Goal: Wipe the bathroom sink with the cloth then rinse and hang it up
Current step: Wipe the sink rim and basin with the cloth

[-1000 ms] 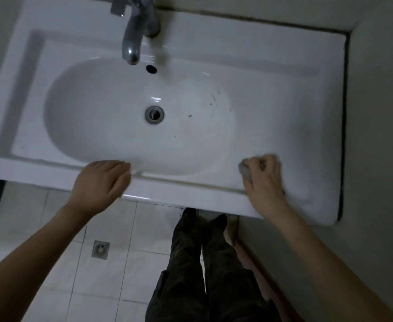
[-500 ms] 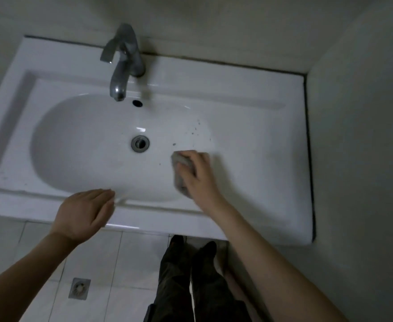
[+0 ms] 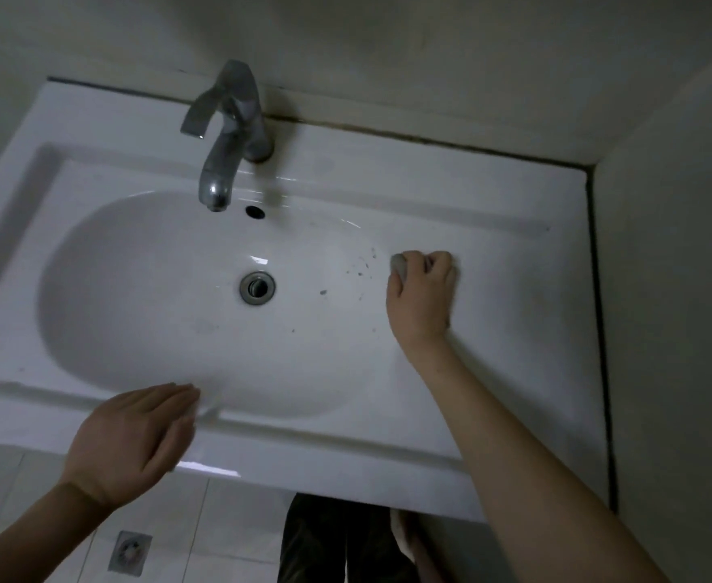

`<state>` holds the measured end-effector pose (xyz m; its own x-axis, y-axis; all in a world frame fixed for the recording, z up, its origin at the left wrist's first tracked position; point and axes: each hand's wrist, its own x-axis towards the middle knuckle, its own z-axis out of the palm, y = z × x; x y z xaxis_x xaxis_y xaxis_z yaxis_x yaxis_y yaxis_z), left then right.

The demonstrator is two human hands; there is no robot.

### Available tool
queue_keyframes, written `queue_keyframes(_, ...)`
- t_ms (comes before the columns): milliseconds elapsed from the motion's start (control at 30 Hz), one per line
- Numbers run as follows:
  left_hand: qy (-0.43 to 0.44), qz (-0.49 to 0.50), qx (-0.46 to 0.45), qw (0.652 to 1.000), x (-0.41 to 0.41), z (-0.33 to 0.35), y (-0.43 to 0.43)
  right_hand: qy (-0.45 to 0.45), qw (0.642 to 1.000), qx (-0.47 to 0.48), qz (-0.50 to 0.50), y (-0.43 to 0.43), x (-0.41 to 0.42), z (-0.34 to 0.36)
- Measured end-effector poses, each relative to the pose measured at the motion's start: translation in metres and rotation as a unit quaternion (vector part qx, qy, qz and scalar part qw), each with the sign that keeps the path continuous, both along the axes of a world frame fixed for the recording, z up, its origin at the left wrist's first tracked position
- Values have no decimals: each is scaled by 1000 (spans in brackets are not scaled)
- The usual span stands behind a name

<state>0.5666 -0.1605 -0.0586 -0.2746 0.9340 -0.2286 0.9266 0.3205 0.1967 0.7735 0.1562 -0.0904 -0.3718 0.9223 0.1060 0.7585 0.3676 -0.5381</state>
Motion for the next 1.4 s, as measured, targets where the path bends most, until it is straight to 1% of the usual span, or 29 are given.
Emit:
queue_keyframes(67,-1,8,-5,1000,0,4,1,86,986,-80,118,-1,1,5)
queue_keyframes(100,-1,8,-9,1000,1,5,1,122,976,-108,143,1,5,11)
queue_keyframes(133,-3,7,-13,1000,1,5,1,151,974,-107,134,6,9,18)
queue_keyframes(167,-8,8,-15,1000,1,5,0,179,975,-90,92,15,14,22)
queue_keyframes(200,-14,12,-15,1000,0,5,-1,187,980,-57,22,28,21,22)
queue_keyframes(233,-20,17,-15,1000,0,5,-1,167,984,-14,-54,45,28,19)
queue_keyframes(300,-22,16,-10,1000,0,3,-1,71,979,34,-190,74,30,9)
queue_keyframes(367,-18,12,-3,1000,0,3,-1,-8,967,29,-254,79,16,1)
queue_keyframes(433,-17,11,3,1000,1,2,-1,-41,961,31,-270,72,2,-3)
queue_keyframes(467,-17,9,4,1000,1,2,-1,-38,962,41,-268,69,-3,-5)
queue_keyframes(600,-15,6,2,1000,2,3,0,-34,976,58,-206,48,-48,-10)
queue_keyframes(667,-14,3,-2,1000,2,4,1,-29,974,54,-218,39,-72,-7)
queue_keyframes(767,-10,2,-6,1000,2,6,2,-24,974,62,-216,37,-76,-6)
queue_keyframes(800,-11,3,-9,1000,2,7,3,-25,977,67,-200,36,-77,-7)
queue_keyframes(867,-10,3,-15,1000,3,8,3,-43,988,58,-136,25,-92,-10)
queue_keyframes(967,-9,-1,-22,1000,2,10,4,-66,997,19,-43,6,-132,-9)
queue_keyframes(1033,-6,-1,-22,1000,3,12,5,-12,999,-21,-21,5,-140,-11)
queue_keyframes(1100,-3,-3,-27,1000,3,12,5,82,991,-97,48,6,-131,-4)
queue_keyframes(1133,-3,-3,-31,1000,3,11,4,126,978,-136,95,1,-123,7)
queue_keyframes(1167,-2,-1,-32,999,3,11,4,175,963,-172,115,-6,-113,20)
queue_keyframes(1200,0,1,-32,1000,3,12,4,224,945,-203,121,-13,-102,34)
queue_keyframes(1267,6,0,-37,999,4,12,4,312,908,-262,96,-25,-69,62)
queue_keyframes(1300,11,-2,-36,999,6,13,5,327,902,-270,83,-28,-45,72)
queue_keyframes(1333,14,-7,-34,999,7,14,5,320,910,-255,64,-30,-16,78)
queue_keyframes(1400,8,-14,-42,999,7,16,4,264,940,-214,18,-36,53,84)
